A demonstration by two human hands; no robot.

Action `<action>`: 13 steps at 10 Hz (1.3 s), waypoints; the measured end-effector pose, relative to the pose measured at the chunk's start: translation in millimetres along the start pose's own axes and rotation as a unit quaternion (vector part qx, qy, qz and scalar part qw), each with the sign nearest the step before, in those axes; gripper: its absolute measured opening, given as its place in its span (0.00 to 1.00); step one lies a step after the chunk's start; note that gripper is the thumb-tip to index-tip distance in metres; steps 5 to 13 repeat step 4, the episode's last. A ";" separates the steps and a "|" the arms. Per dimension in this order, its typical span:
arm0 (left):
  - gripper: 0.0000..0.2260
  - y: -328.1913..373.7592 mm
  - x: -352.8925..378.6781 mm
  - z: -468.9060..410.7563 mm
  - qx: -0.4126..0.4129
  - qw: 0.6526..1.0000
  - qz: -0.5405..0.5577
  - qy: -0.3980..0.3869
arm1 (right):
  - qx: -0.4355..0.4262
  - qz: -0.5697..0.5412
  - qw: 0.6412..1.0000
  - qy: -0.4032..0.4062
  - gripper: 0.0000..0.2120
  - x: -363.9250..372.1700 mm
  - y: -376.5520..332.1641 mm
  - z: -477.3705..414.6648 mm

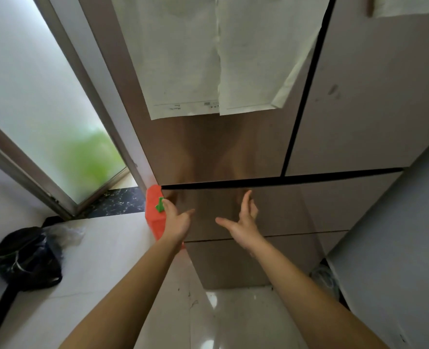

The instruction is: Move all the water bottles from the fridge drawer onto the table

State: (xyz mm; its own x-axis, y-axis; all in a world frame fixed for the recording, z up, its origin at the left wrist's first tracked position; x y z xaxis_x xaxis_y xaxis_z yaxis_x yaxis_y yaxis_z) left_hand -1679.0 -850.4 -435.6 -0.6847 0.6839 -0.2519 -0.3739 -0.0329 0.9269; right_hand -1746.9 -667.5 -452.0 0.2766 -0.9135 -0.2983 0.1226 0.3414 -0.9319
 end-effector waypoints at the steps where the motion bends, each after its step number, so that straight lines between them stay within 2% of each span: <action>1: 0.43 4.9 -4.3 1.3 0.002 1.000 -0.010 -0.002 | 0.004 0.011 1.000 -0.007 0.57 -2.8 -0.4 -0.5; 2: 0.25 18.9 -13.8 9.2 0.019 0.999 -0.050 -0.006 | 0.015 0.016 0.999 -0.041 0.57 -12.4 -9.6 2.3; 3: 0.25 34.1 -25.4 14.6 0.120 0.983 -0.135 0.000 | 0.028 0.027 0.997 -0.067 0.54 -33.7 -23.6 7.6; 4: 0.35 63.0 -31.9 35.9 0.273 0.924 -0.256 0.075 | -0.068 0.031 0.997 -0.020 0.48 -69.6 -81.6 23.6; 13: 0.35 63.0 -31.9 35.9 0.273 0.924 -0.256 0.075 | -0.068 0.031 0.997 -0.020 0.48 -69.6 -81.6 23.6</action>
Point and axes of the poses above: each hand's wrist, its own z-axis away from the middle knuckle, its own x-axis out of the palm, y = z × x, the point moved 5 cm from there along -z, towards the middle knuckle, and after that the axes turned 11 degrees about y, right-handed, at the moved point
